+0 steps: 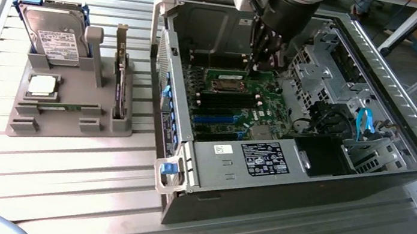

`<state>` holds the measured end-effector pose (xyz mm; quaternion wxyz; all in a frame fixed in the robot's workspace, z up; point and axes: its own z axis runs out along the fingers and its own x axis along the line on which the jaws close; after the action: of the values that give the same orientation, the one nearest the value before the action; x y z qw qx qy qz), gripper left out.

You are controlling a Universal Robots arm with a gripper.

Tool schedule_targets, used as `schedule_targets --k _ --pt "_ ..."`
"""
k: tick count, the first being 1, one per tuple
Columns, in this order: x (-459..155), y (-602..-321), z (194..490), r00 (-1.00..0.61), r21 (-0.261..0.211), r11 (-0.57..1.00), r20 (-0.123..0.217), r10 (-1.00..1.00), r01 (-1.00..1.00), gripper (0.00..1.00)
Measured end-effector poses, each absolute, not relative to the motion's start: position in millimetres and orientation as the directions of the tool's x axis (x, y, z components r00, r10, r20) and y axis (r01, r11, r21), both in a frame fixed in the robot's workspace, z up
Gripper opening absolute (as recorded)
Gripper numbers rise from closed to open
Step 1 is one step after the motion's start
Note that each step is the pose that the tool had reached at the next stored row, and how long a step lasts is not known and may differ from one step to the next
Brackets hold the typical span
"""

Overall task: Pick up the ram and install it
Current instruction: 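Insert the ram into the slot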

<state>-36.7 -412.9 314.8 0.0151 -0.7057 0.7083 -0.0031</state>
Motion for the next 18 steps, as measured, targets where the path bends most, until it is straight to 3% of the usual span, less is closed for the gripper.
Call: schedule_targets --k 18 --pt "-37 -413 294 -0.003 -0.026 0.004 -0.017 -1.000 -1.000 0.12"
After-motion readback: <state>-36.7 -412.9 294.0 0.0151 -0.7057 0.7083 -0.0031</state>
